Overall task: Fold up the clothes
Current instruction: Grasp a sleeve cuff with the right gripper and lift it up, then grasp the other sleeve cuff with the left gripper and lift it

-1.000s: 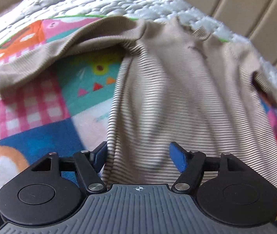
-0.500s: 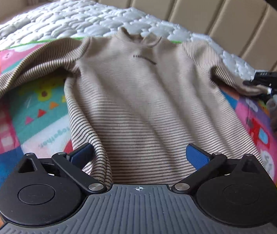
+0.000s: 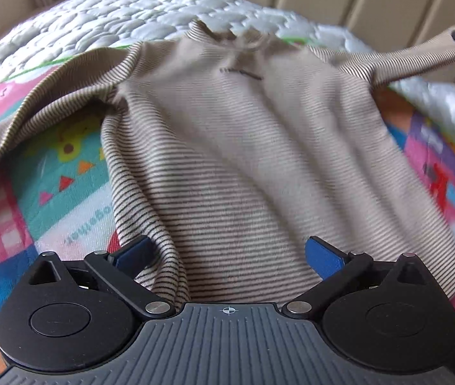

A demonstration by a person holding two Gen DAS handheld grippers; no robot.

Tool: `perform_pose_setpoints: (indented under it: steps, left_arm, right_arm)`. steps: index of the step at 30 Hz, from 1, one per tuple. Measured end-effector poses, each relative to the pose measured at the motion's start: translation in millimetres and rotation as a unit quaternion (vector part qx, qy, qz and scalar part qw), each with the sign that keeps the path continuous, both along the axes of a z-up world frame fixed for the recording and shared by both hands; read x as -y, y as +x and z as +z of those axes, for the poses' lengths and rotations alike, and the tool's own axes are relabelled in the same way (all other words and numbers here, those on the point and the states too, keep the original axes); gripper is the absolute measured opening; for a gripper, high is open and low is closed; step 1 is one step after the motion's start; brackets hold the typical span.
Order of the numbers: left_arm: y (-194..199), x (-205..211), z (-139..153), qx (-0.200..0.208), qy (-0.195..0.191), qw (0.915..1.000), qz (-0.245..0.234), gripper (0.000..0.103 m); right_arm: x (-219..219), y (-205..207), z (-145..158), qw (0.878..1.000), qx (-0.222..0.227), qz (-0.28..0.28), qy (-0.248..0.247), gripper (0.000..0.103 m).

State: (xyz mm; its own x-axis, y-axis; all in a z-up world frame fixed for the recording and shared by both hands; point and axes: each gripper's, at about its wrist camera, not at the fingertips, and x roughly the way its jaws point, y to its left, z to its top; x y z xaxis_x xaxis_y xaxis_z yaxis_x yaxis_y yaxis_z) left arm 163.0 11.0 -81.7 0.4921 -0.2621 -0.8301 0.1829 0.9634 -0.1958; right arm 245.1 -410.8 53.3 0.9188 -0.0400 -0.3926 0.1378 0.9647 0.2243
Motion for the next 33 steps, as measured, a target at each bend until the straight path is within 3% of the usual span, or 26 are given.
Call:
perform_pose_setpoints:
  steps: [2,5,8,14,18,20,21,23,25,28,33]
  left_arm:
    - [5.3,-21.7,12.3,0.008,-0.056,0.9979,0.032,0.103]
    - [12.1,-55.0,34.6,0.051,-0.096,0.9901,0.089,0.103]
    - [11.9,-90.3,52.0,0.087,-0.109,0.9779,0.156,0.103]
    - [10.9,-151.0,59.0,0.085,-0.129,0.9483,0.277,0.103]
    - [7.6,-181.8,64.1,0.102,-0.118,0.9324,0.326,0.103]
    - [6.1,-195.0,64.9,0.105,-0.118,0.9246,0.347,0.103]
    - [6.0,-200.8,62.8,0.098,-0.137,0.9220,0.349,0.103]
    - [5.2,-207.6,59.0,0.087,-0.163,0.9180,0.351,0.103]
    - [3.6,-209.6,58.0,0.086,-0.166,0.9162,0.354,0.103]
    - [3.6,-216.0,55.5,0.086,-0.175,0.9107,0.364,0.103]
    - [5.0,-224.8,48.8,0.073,-0.177,0.9038,0.382,0.103]
  right_arm:
    - [-31.0,-0.2,20.6,0.998,0.010,0.034,-0.044,0.008]
    - [-83.1,3.9,36.0,0.992,0.015,0.089,-0.090,0.008]
    - [-141.2,13.4,39.4,0.984,0.011,0.142,-0.112,0.008]
    - [-257.9,34.6,8.5,0.964,-0.025,0.217,-0.153,0.008]
    - [-318.4,41.4,-22.6,0.947,-0.057,0.253,-0.188,0.008]
    - [-336.7,42.2,-37.4,0.942,-0.071,0.265,-0.192,0.008]
    - [-345.5,42.5,-44.8,0.940,-0.079,0.271,-0.193,0.010]
    - [-358.4,41.1,-52.4,0.937,-0.085,0.286,-0.184,0.020]
    - [-364.7,38.2,-53.9,0.935,-0.077,0.297,-0.180,0.038]
    - [-356.8,38.2,-49.3,0.938,-0.075,0.298,-0.161,0.048]
    - [-321.7,26.1,-43.7,0.949,-0.088,0.281,-0.110,0.051]
